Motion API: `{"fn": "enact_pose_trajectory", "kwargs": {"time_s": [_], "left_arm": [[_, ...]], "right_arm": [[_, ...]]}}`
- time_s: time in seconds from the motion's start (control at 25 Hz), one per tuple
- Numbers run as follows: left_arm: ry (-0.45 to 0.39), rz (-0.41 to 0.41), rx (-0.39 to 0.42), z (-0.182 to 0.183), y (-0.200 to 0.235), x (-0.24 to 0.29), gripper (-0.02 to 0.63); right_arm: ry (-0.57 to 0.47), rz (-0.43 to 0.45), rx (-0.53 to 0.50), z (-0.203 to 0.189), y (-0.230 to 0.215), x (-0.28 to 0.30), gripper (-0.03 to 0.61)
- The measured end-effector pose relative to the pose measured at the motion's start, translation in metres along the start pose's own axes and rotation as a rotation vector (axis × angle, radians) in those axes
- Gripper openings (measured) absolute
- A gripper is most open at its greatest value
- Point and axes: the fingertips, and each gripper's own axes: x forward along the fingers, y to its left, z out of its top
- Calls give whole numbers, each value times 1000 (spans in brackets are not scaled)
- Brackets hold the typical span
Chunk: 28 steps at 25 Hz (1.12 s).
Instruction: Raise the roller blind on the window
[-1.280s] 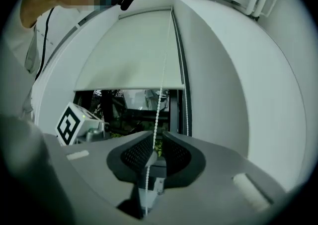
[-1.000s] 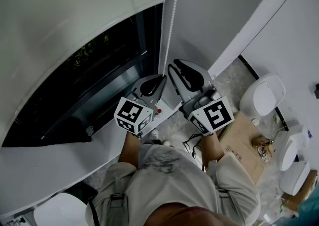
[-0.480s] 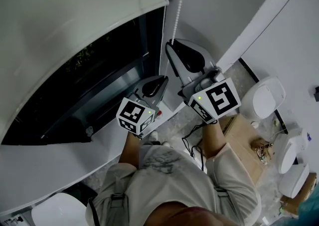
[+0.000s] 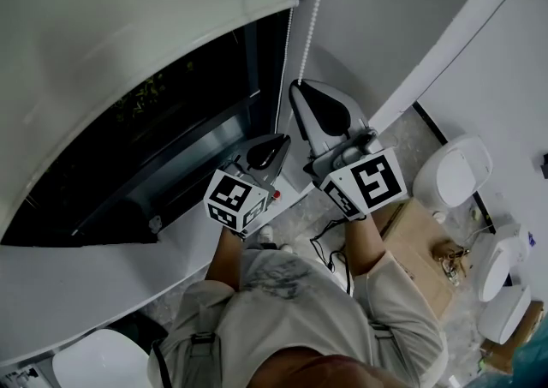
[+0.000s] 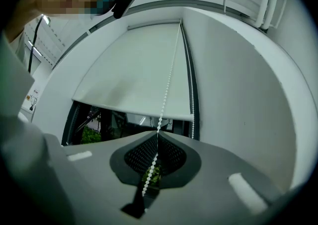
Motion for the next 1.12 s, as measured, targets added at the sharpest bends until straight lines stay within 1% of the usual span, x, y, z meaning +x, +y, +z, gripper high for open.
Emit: {"fn": "enact_pose_trajectory", "kwargs": {"time_s": [0.48, 1.12], "left_arm": [[36, 1, -54, -44, 3, -1, 11], [93, 9, -92, -79, 3, 2, 11]], "right_arm": [[50, -14, 21, -41, 7, -12, 11], [90, -18, 32, -69, 17, -23, 11]]}}
